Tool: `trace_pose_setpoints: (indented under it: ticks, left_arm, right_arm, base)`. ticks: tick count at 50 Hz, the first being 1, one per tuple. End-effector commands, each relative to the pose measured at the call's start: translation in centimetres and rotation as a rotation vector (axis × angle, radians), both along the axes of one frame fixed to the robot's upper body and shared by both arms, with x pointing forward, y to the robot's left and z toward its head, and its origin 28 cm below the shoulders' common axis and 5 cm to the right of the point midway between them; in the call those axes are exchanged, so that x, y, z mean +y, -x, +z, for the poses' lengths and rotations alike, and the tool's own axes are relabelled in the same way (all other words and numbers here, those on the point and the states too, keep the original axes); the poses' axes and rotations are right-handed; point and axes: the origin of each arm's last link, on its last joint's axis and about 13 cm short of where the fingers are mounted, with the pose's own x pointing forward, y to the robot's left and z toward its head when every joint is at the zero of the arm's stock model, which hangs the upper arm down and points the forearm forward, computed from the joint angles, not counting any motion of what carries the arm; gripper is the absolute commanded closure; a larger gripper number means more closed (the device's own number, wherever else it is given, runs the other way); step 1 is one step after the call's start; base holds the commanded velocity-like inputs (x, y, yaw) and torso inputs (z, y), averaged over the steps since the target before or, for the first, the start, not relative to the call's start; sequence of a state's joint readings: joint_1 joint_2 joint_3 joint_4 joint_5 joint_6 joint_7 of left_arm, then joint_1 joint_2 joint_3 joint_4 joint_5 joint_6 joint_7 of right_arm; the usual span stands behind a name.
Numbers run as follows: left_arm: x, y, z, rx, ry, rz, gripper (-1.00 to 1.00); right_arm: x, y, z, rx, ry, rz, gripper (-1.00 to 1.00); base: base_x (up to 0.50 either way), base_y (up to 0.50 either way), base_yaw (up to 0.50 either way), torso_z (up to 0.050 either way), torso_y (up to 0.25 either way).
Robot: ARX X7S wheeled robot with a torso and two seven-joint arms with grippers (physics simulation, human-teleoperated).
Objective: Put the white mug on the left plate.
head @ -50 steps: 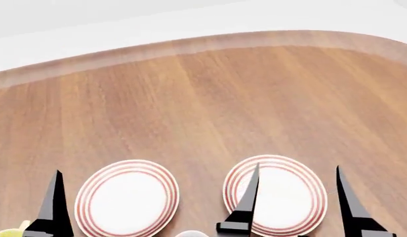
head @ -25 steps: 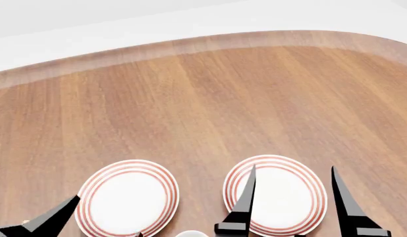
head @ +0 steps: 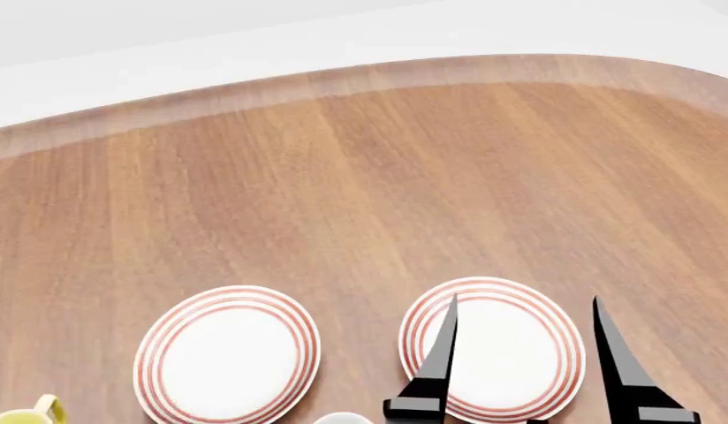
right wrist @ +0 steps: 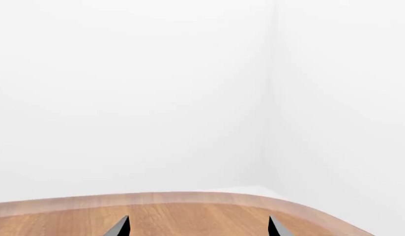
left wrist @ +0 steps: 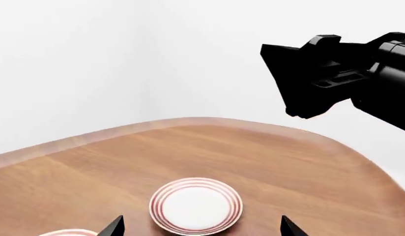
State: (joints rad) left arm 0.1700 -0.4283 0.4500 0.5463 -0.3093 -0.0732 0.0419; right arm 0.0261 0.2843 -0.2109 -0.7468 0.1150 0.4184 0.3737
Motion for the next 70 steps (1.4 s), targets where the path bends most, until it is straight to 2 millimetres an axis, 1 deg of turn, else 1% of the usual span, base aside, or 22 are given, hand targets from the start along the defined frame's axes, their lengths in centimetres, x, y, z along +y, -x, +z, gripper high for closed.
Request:
trace_pose_setpoints:
  ticks: [1,19,25,26,27,31,32,34,35,37,39,41,45,46,49,51,53,54,64,65,66,70]
  left_arm:
    - [-0.2,0.7,-1.2,0.032,-0.021,-0.024,-1.00]
    - [-1.3,0.8,-3.4,0.062,-0.085,-0.077,-1.00]
    - [-1.6,1.2,-2.8,0.072,-0.095,-0.096,-1.00]
    - [-1.7,1.3,-3.7,0.074,-0.096,-0.099,-1.00]
    - [-1.8,1.3,-3.1,0.075,-0.097,-0.101,-1.00]
    - [-2.1,1.9,-4.2,0.088,-0.101,-0.118,-1.00]
    - [-2.1,1.9,-3.5,0.089,-0.101,-0.120,-1.00]
    - [-2.3,2.1,-3.9,0.092,-0.103,-0.126,-1.00]
    - [-2.3,2.1,-3.5,0.093,-0.102,-0.128,-1.00]
    - [-2.5,2.3,-4.2,0.094,-0.103,-0.135,-1.00]
    - [-2.6,2.3,-3.3,0.095,-0.104,-0.142,-1.00]
    - [-2.8,2.5,-4.3,0.098,-0.106,-0.148,-1.00]
    - [-3.0,2.6,-3.6,0.105,-0.108,-0.156,-1.00]
    - [-3.0,2.7,-4.2,0.107,-0.108,-0.157,-1.00]
    - [-3.2,2.8,-3.8,0.115,-0.109,-0.159,-1.00]
    - [-3.3,3.0,-4.6,0.121,-0.109,-0.161,-1.00]
    - [-3.3,3.1,-3.9,0.124,-0.110,-0.161,-1.00]
    - [-3.3,3.1,-4.6,0.126,-0.110,-0.161,-1.00]
    - [-3.5,3.6,-4.7,0.164,-0.113,-0.156,-1.00]
    - [-3.6,3.8,-5.8,0.168,-0.114,-0.159,-1.00]
    - [-3.6,3.8,-5.9,0.169,-0.114,-0.160,-1.00]
    - [-3.7,4.1,-5.2,0.179,-0.121,-0.165,-1.00]
  right_arm:
    - [0.0,0.1,0.2,-0.002,0.000,0.000,-1.00]
    - [0.0,0.1,0.3,-0.006,-0.001,-0.001,-1.00]
    - [0.0,0.2,0.3,-0.008,-0.002,-0.001,-1.00]
    - [-0.1,0.2,0.3,-0.008,-0.001,-0.001,-1.00]
    - [0.0,0.2,0.3,-0.008,-0.002,-0.001,-1.00]
    - [-0.1,0.2,0.3,-0.009,-0.003,-0.003,-1.00]
    - [-0.1,0.2,0.3,-0.009,-0.004,-0.002,-1.00]
    - [-0.1,0.2,0.3,-0.009,-0.006,-0.002,-1.00]
    - [-0.1,0.2,0.3,-0.009,-0.007,-0.001,-1.00]
    - [-0.1,0.2,0.3,-0.010,-0.008,0.000,-1.00]
    - [-0.1,0.2,0.4,-0.010,-0.009,0.000,-1.00]
    - [-0.1,0.2,0.4,-0.011,-0.011,0.000,-1.00]
    - [-0.1,0.2,0.4,-0.012,-0.014,0.002,-1.00]
    - [-0.1,0.2,0.4,-0.012,-0.014,0.002,-1.00]
    - [-0.1,0.2,0.3,-0.011,-0.016,0.002,-1.00]
    - [-0.1,0.2,0.3,-0.012,-0.017,0.003,-1.00]
    - [-0.1,0.2,0.3,-0.013,-0.017,0.003,-1.00]
    - [-0.1,0.2,0.3,-0.013,-0.017,0.003,-1.00]
    - [-0.1,0.2,0.4,-0.013,-0.016,0.003,-1.00]
    - [-0.1,0.2,0.3,-0.013,-0.016,0.003,-1.00]
    - [-0.1,0.2,0.3,-0.013,-0.016,0.003,-1.00]
    - [-0.1,0.2,0.4,-0.013,-0.016,0.003,-1.00]
  base:
    - [0.00,0.00,0.00,0.000,0.000]
    - [0.00,0.00,0.00,0.000,0.000]
    - [0.00,0.00,0.00,0.000,0.000]
    - [0.00,0.00,0.00,0.000,0.000]
    - [0.00,0.00,0.00,0.000,0.000]
    - [0.00,0.00,0.00,0.000,0.000]
    - [0.00,0.00,0.00,0.000,0.000]
    - [0.00,0.00,0.00,0.000,0.000]
    - [0.00,0.00,0.00,0.000,0.000]
    - [0.00,0.00,0.00,0.000,0.000]
    - [0.00,0.00,0.00,0.000,0.000]
    - [0.00,0.00,0.00,0.000,0.000]
    - [0.00,0.00,0.00,0.000,0.000]
    - [0.00,0.00,0.00,0.000,0.000]
    - [0.00,0.00,0.00,0.000,0.000]
    - [0.00,0.00,0.00,0.000,0.000]
    - [0.00,0.00,0.00,0.000,0.000]
    - [0.00,0.00,0.00,0.000,0.000]
    - [0.00,0.00,0.00,0.000,0.000]
    - [0.00,0.00,0.00,0.000,0.000]
    - [0.00,0.00,0.00,0.000,0.000]
    - [0.00,0.00,0.00,0.000,0.000]
